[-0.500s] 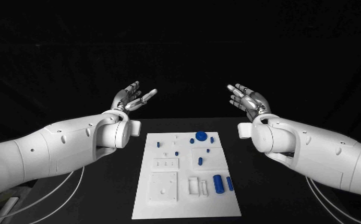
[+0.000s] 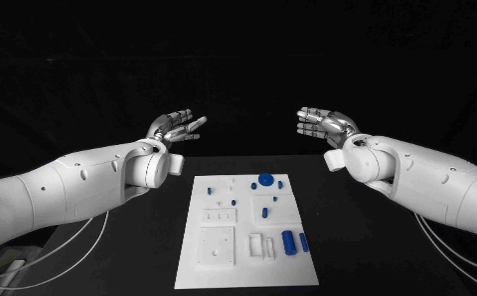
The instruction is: Assemble the parts on the task board
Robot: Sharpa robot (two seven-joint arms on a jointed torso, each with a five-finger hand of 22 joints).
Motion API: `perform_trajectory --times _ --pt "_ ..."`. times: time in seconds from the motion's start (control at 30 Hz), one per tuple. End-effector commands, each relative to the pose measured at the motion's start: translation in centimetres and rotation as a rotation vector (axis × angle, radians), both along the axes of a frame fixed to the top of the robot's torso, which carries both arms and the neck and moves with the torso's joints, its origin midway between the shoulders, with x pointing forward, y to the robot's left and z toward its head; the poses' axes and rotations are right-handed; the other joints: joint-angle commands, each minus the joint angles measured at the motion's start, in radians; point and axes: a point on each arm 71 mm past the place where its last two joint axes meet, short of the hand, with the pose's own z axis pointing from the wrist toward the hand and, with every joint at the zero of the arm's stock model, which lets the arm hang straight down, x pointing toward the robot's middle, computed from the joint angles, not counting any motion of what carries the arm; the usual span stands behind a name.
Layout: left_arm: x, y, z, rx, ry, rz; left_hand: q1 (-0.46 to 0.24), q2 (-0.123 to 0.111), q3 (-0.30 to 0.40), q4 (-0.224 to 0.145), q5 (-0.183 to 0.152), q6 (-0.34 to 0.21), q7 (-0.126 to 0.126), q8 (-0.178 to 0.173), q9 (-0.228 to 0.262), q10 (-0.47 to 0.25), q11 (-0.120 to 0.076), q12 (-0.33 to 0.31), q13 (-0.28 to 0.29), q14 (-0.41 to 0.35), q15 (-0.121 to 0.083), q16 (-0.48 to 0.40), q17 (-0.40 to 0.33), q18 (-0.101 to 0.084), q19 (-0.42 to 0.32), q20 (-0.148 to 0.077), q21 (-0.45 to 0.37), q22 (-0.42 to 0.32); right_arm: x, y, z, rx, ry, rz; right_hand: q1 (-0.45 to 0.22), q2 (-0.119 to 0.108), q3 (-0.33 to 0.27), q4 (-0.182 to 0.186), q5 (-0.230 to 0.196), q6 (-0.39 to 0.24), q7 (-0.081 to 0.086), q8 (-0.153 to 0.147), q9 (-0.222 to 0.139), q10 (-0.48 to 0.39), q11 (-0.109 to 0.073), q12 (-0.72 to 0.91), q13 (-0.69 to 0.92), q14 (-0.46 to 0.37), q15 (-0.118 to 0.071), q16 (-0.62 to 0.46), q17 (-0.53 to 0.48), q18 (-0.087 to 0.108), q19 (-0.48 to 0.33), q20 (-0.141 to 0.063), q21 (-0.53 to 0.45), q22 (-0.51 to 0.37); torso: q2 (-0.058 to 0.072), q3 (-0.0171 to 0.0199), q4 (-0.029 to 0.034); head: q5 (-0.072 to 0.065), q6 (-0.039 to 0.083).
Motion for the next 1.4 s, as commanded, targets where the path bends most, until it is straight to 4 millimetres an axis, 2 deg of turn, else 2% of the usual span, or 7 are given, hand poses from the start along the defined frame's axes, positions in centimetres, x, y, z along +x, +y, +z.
perform_trajectory --times 0.03,0.17,0.33,0.5,0.7,0.97,1.4 --pt "-0.1 0.2 0.0 -0.032 0.019 -0.057 -0.029 0.066 -0.013 -0.093 0.02 0.168 0.016 0.007 0.012 0.249 0.014 0.013 0.005 0.32 0.033 0.046 0.013 -0.016 0.094 -0.059 0.049 0.014 0.1 -0.2 -0.5 -0.201 -0.063 0.069 0.057 -0.007 0.033 -0.097 0.081 0.328 0.026 0.015 0.015 0.358 -0.051 0.019 0.014 0.378 -0.051 0.02 0.015 0.024 0.3 -0.046 0.046 0.018 0.0 -0.0001 0.0008 0.015 -0.014" --pt "-0.1 0.2 0.0 -0.024 0.019 -0.076 -0.045 0.148 -0.052 -0.211 0.029 0.518 0.028 0.032 0.043 0.612 0.01 0.042 0.019 0.49 -0.026 0.096 0.023 -0.092 0.22 -0.16 0.122 0.031 0.1 0.0 -0.5 -0.293 -0.111 0.087 0.034 -0.01 0.122 -0.149 0.089 0.522 0.009 0.021 0.023 0.512 -0.08 0.025 0.02 0.503 -0.093 0.019 0.017 0.019 0.407 -0.088 0.071 0.018 0.002 -0.0007 0.002 0.018 -0.016" --pt "-0.4 0.4 0.1 -0.001 0.01 -0.114 0.026 0.18 -0.014 -0.285 0.291 0.659 -0.006 0.046 0.064 0.778 -0.045 0.042 0.025 0.613 -0.09 0.166 0.045 -0.108 0.302 -0.231 0.197 0.067 0.0 0.6 -0.5 -0.453 -0.18 0.141 0.041 -0.028 0.218 -0.166 0.078 0.645 -0.026 0.041 0.04 0.646 -0.129 0.023 0.019 0.661 -0.159 0.044 0.033 0.027 0.539 -0.152 0.128 0.036 0.008 -0.0051 -0.0004 0.024 -0.013" --pt "-0.6 0.5 0.6 0.015 -0.009 -0.138 0.024 0.187 -0.046 -0.333 0.295 0.759 -0.045 0.069 0.124 0.894 -0.092 0.052 0.026 0.671 -0.135 0.273 0.108 -0.147 0.308 -0.289 0.326 0.157 -0.1 1.5 -0.4 -0.602 -0.245 0.205 0.033 -0.065 0.229 -0.159 0.097 0.695 -0.04 0.028 0.047 0.694 -0.153 0.024 0.019 0.797 -0.206 0.051 0.06 0.008 0.643 -0.217 0.194 0.061 0.017 -0.01 -0.0045 0.024 -0.013" --pt "-1.0 0.3 1.4 0.007 -0.029 -0.175 -0.034 0.196 -0.093 -0.343 0.257 0.717 -0.043 0.048 0.181 0.891 -0.09 0.046 0.029 0.588 -0.132 0.383 0.186 -0.159 0.205 -0.289 0.438 0.254 -0.4 2.5 -0.5 -0.766 -0.314 0.272 -0.004 -0.091 0.162 -0.148 0.171 0.648 -0.032 0.026 0.028 0.647 -0.149 0.024 0.02 0.903 -0.235 0.134 0.141 0.021 0.764 -0.255 0.258 0.089 0.035 -0.0108 0.0007 0.024 -0.008" --pt "-1.9 -0.6 2.5 -0.022 -0.037 -0.251 -0.052 0.159 -0.099 -0.314 0.115 0.563 0.004 0.03 0.058 0.758 -0.039 0.029 0.027 0.567 -0.105 0.374 0.168 -0.137 0.204 -0.256 0.399 0.224 -0.5 3.8 -0.4 -0.957 -0.39 0.333 0.023 -0.08 0.074 -0.159 0.138 0.617 -0.025 0.024 0.026 0.592 -0.142 0.024 0.019 0.897 -0.245 0.399 0.32 0.056 0.857 -0.26 0.339 0.147 0.066 -0.0061 0.0163 0.01 0.006" --pt "-3.5 -2.2 3.2 -0.032 -0.037 -0.34 -0.043 0.072 -0.055 -0.246 0.05 0.391 0.013 0.028 0.022 0.615 0.009 0.025 0.027 0.559 -0.041 0.038 0.052 -0.117 0.203 -0.186 0.196 0.055 -0.3 5.9 0.1 -1.209 -0.492 0.349 0.082 -0.09 -0.058 -0.143 0.102 0.558 -0.015 0.023 0.025 0.51 -0.125 0.024 0.019 0.875 -0.234 0.63 0.442 0.099 0.896 -0.24 0.429 0.251 0.103 -0.0041 0.0503 -0.003 0.011"
